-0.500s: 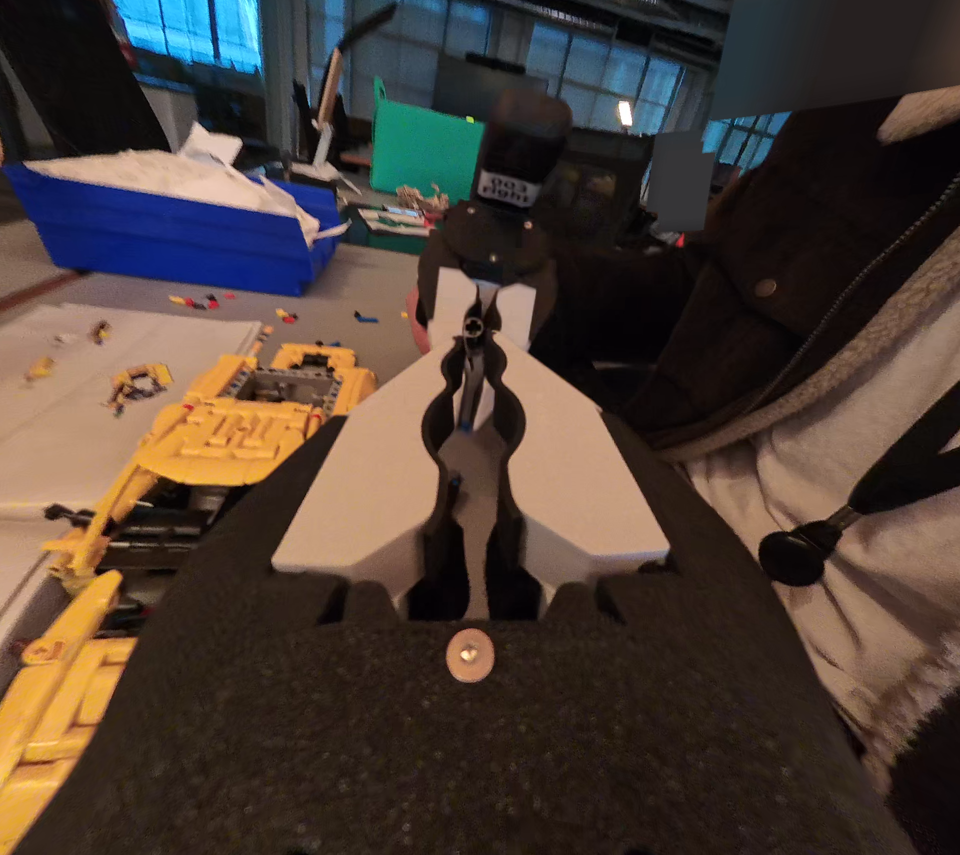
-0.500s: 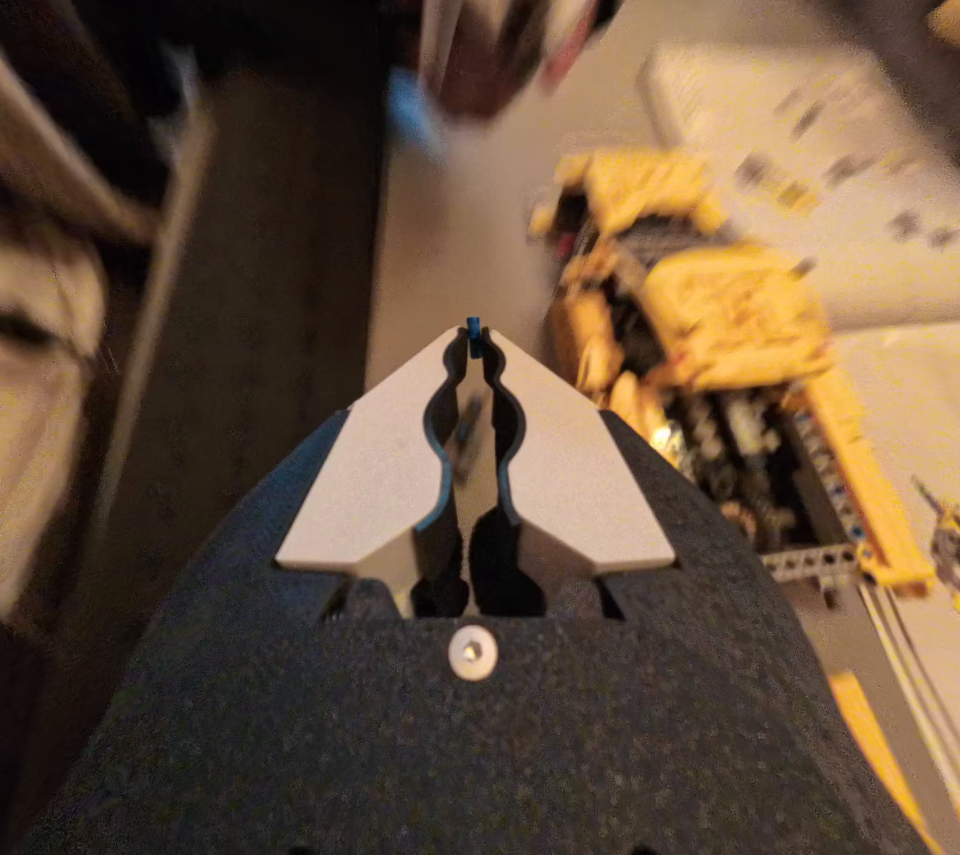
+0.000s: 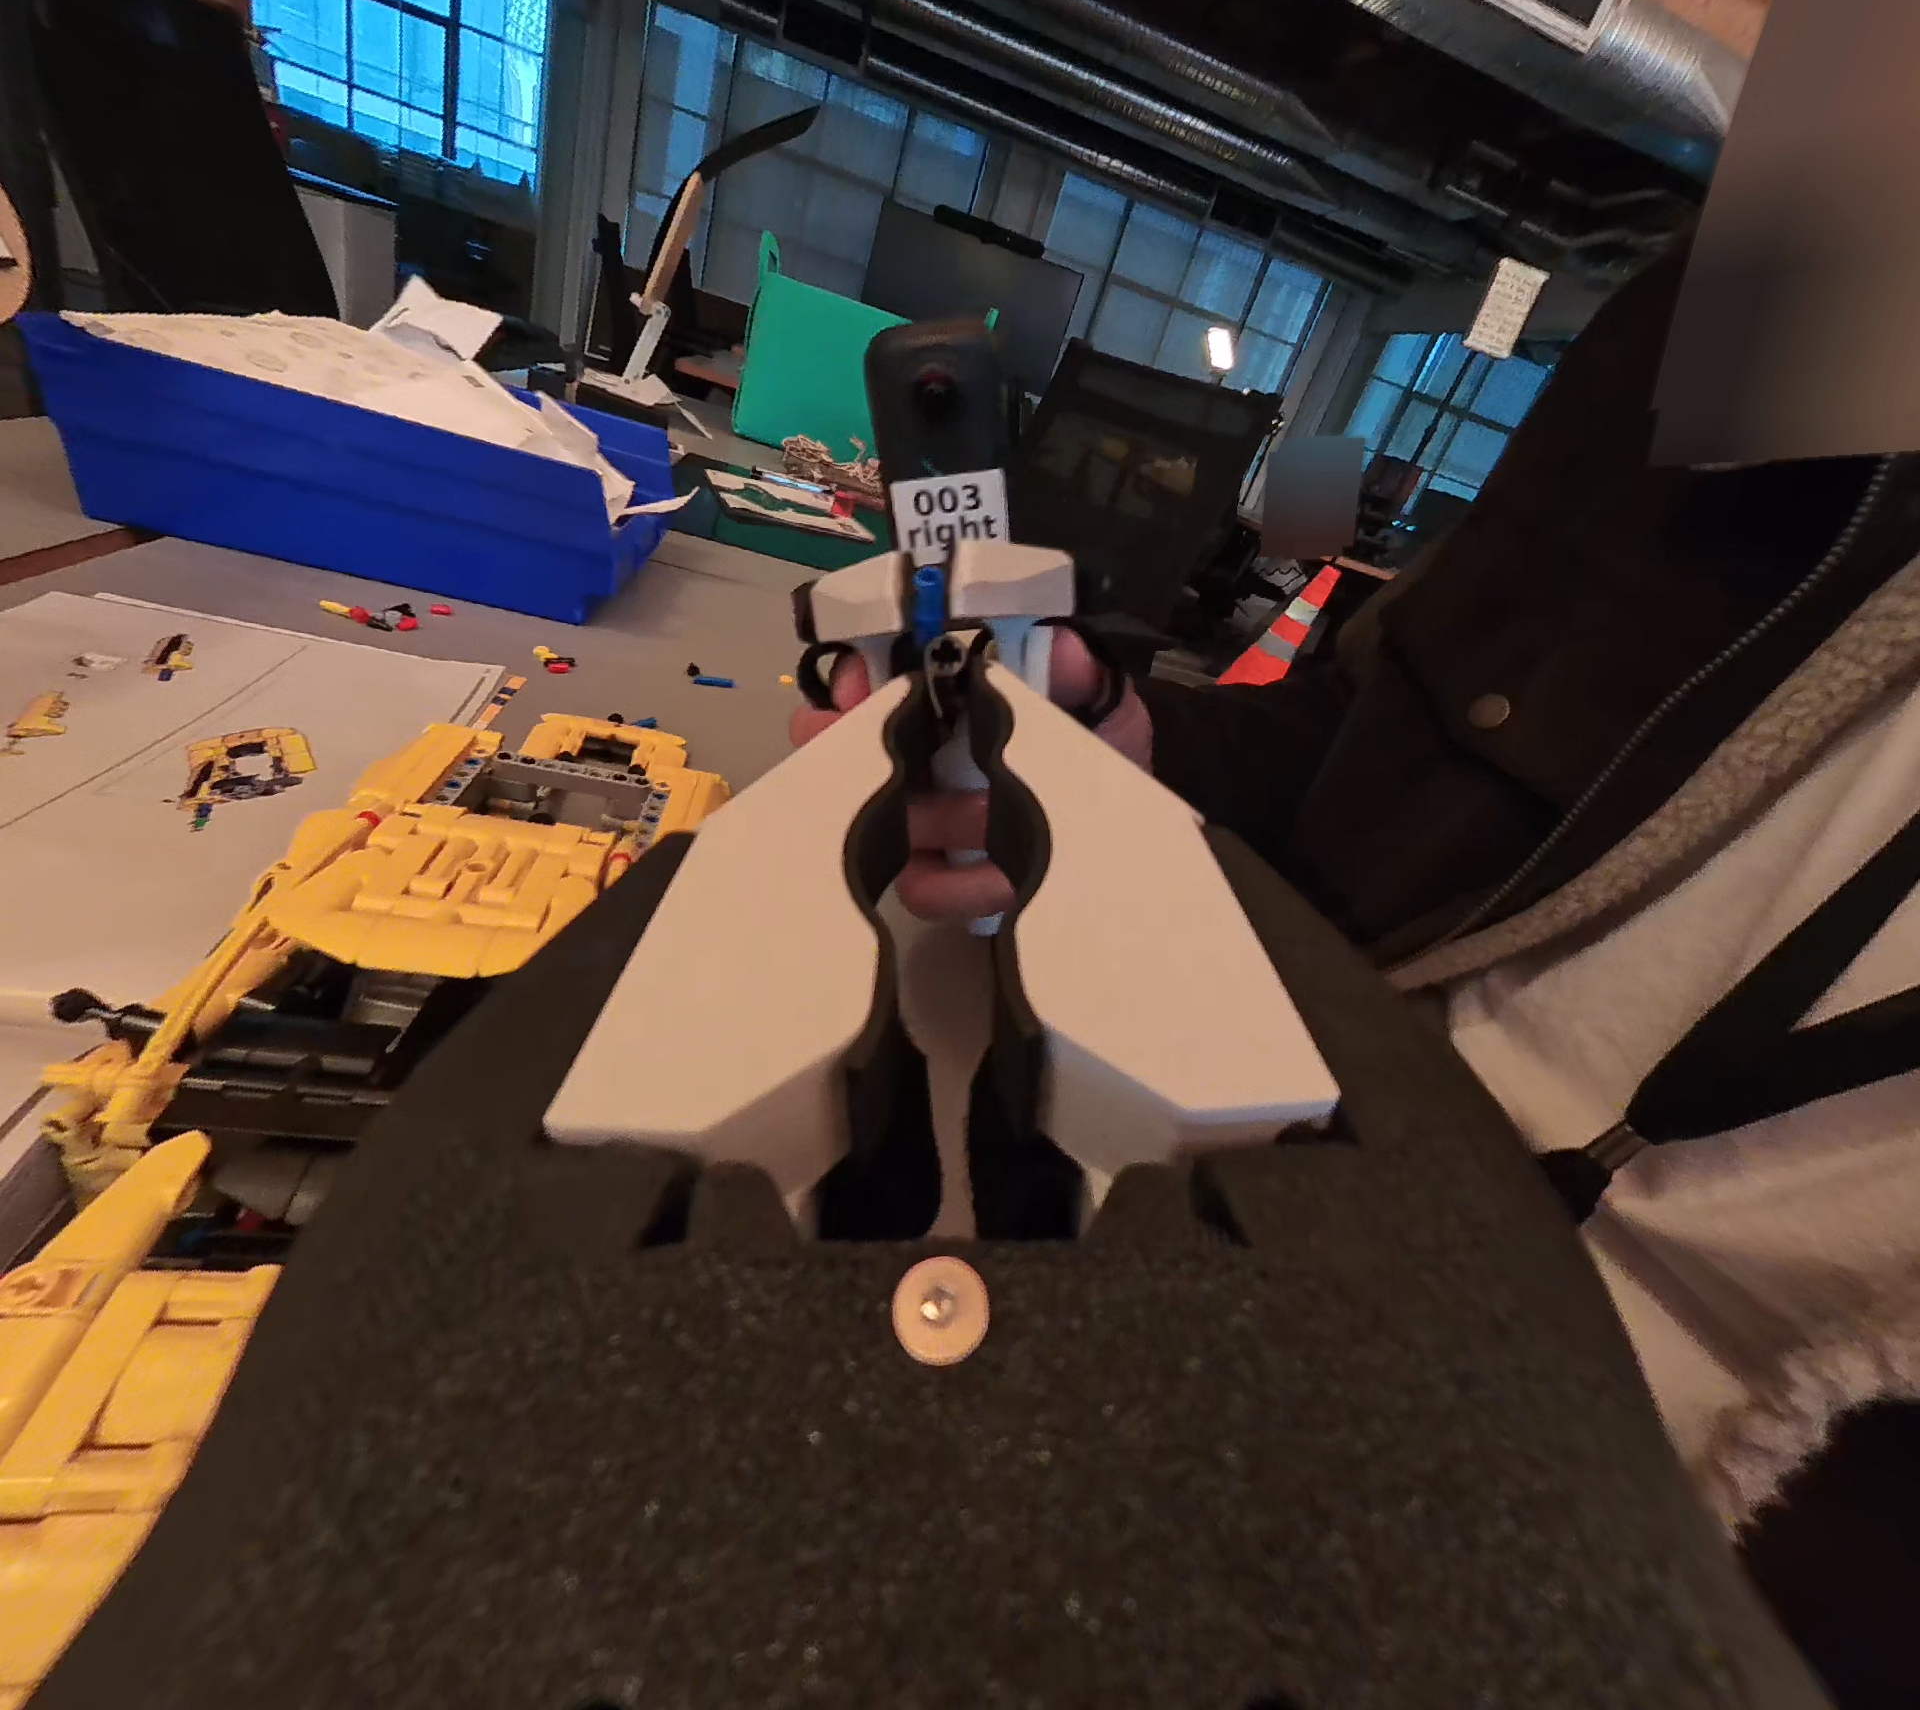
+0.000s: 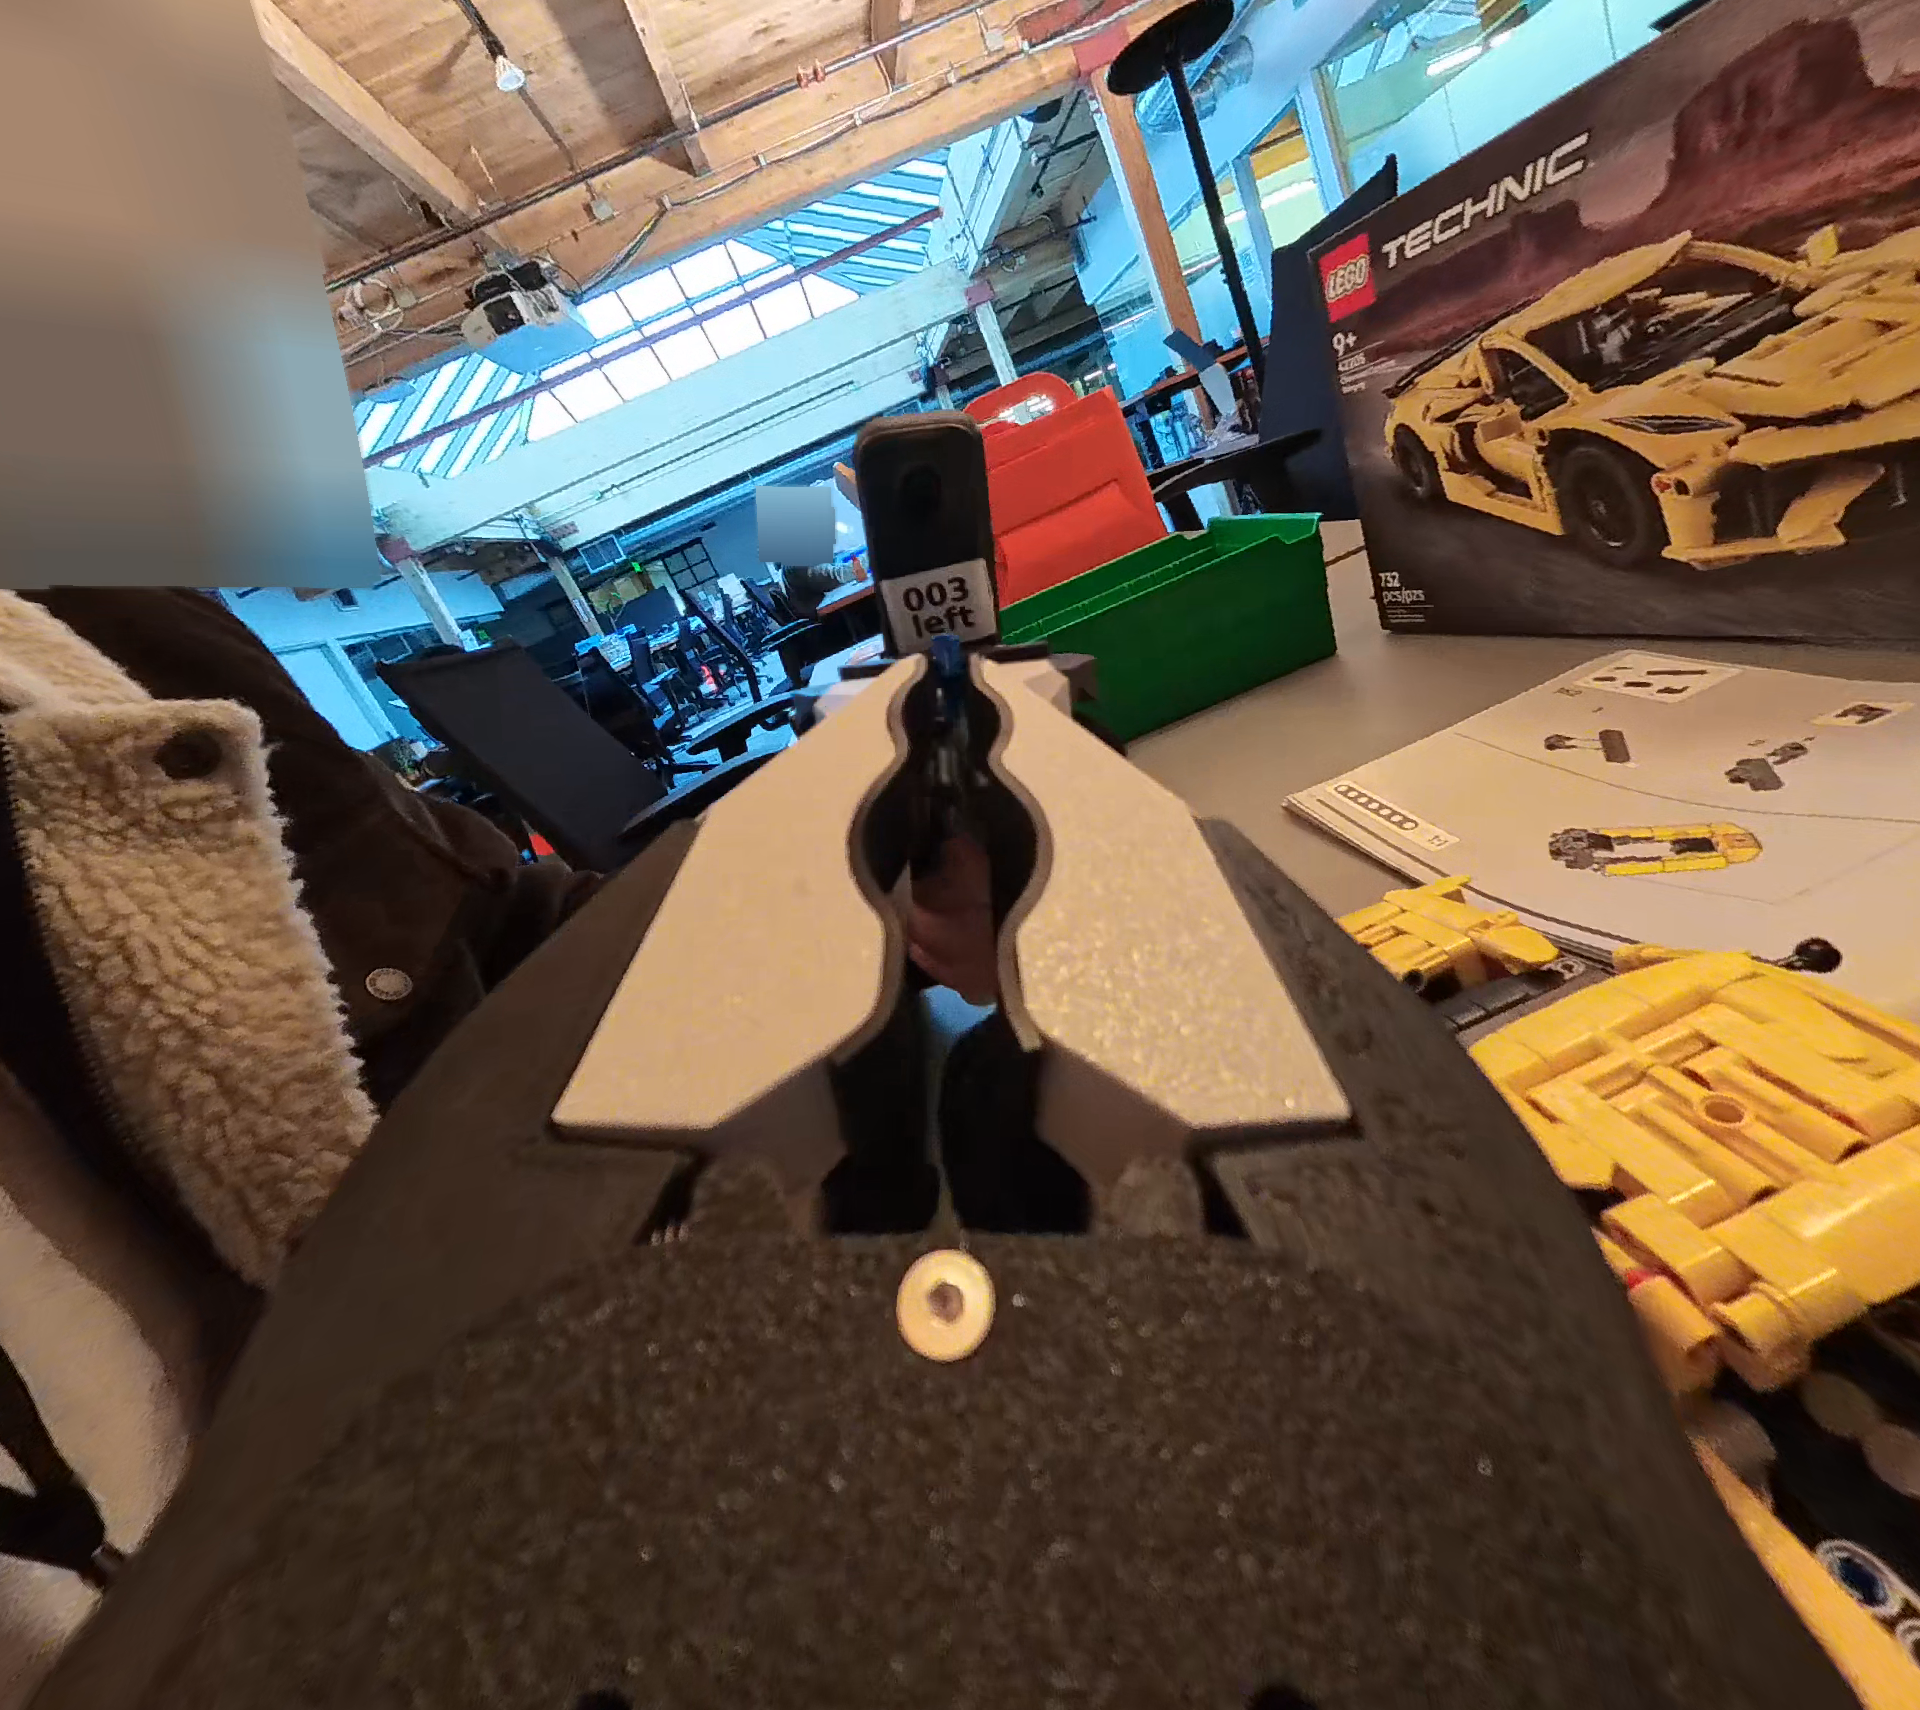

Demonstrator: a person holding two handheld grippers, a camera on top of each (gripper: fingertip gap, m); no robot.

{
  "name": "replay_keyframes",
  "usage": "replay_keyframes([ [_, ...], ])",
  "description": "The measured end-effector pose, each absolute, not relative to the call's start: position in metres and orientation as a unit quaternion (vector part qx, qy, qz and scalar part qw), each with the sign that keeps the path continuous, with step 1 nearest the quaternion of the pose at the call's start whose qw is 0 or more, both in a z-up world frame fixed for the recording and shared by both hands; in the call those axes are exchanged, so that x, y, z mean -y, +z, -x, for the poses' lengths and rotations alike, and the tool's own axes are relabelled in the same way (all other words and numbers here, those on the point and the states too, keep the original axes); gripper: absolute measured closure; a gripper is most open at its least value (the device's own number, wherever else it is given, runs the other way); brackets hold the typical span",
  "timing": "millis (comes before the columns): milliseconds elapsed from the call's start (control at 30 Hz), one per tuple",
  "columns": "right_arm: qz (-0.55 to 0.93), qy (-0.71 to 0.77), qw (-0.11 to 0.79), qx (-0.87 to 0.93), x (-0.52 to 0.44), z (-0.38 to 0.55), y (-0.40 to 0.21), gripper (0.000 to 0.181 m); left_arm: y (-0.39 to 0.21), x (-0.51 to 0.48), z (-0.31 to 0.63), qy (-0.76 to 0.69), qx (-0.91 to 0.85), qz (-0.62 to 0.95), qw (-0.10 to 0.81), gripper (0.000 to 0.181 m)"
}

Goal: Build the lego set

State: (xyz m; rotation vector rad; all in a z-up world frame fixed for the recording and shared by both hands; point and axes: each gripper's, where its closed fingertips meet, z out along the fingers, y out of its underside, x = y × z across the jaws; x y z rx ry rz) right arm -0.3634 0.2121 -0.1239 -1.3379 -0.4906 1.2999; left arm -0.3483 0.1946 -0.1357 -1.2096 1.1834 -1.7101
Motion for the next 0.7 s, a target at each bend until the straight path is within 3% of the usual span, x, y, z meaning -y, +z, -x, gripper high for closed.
replay_keyframes([
  [267,0.575,0.553,0.566,0.206,-0.215,0.360,-0.127,0.177,-0.132,-0.200,0.352,-0.670,-0.445,0.471,0.362,0.175],
  [700,0.644,0.395,0.579,0.308,-0.216,0.351,-0.153,0.176,-0.141,-0.208,0.349,-0.640,-0.453,0.492,0.378,0.175],
])
